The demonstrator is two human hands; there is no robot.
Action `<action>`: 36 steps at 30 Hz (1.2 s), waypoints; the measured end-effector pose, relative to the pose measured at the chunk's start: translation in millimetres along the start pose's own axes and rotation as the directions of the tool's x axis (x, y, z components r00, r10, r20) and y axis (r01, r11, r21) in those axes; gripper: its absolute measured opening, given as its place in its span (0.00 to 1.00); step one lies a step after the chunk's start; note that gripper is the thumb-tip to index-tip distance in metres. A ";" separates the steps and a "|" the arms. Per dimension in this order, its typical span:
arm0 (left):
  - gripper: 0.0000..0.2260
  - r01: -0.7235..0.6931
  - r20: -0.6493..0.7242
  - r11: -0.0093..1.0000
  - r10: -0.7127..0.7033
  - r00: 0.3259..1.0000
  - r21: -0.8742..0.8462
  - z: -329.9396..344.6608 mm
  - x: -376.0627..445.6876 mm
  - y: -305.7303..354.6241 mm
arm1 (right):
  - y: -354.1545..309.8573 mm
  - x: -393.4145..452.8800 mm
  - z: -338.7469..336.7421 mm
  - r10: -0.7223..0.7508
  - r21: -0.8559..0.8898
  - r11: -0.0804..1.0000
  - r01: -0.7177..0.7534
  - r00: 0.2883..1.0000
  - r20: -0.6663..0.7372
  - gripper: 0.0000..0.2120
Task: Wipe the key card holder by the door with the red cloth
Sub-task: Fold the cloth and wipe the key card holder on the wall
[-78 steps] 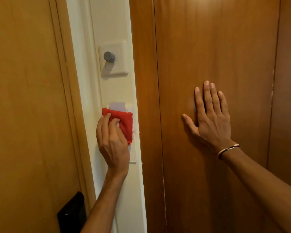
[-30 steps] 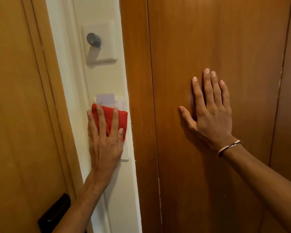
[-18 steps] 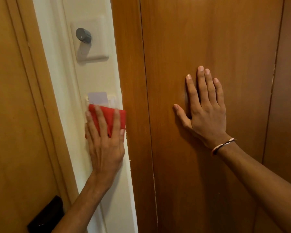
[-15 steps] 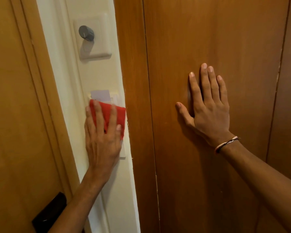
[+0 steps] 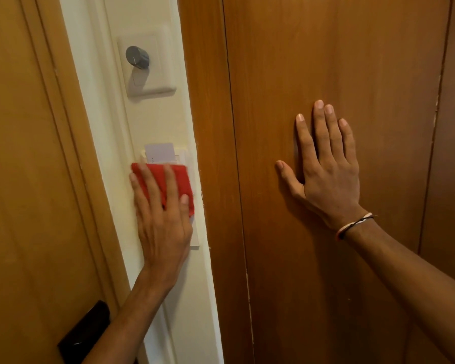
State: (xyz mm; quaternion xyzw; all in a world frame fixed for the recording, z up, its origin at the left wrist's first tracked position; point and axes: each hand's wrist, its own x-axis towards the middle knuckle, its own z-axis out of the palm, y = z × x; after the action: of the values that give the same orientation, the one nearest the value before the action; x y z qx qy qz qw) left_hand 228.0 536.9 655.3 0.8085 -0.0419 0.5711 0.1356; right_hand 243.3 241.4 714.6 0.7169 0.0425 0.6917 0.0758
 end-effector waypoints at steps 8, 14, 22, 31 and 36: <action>0.27 0.237 0.028 0.965 -0.235 0.972 -0.109 -6.0 -3.7 -3.7 | 0.0 -1.9 -0.4 0.002 0.002 1.000 -0.002 1.000 0.002 0.39; 0.28 0.006 0.122 0.996 -0.016 0.992 0.084 -4.9 -29.5 -2.6 | 0.2 -1.7 0.4 -0.005 0.001 1.000 0.005 1.000 0.010 0.39; 0.27 0.021 0.147 0.996 -0.034 0.988 0.089 -1.5 -40.1 14.7 | 0.3 -2.4 2.7 0.001 0.011 1.000 -0.001 1.000 -0.003 0.39; 0.27 0.228 0.109 0.974 -0.225 0.968 -0.018 -3.1 -37.9 -0.9 | 0.9 -3.9 3.9 -0.004 0.016 1.000 0.004 1.000 -0.018 0.39; 0.27 0.085 0.167 0.993 -0.097 0.981 0.077 -3.9 -42.6 6.4 | 1.8 -3.9 3.5 -0.008 0.013 1.000 0.008 1.000 0.006 0.39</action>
State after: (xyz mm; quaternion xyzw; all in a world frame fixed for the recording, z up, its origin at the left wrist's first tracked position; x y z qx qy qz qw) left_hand 208.4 528.1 617.8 0.8598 0.0036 0.4941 0.1292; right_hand 246.6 238.8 711.0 0.7194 0.0494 0.6889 0.0740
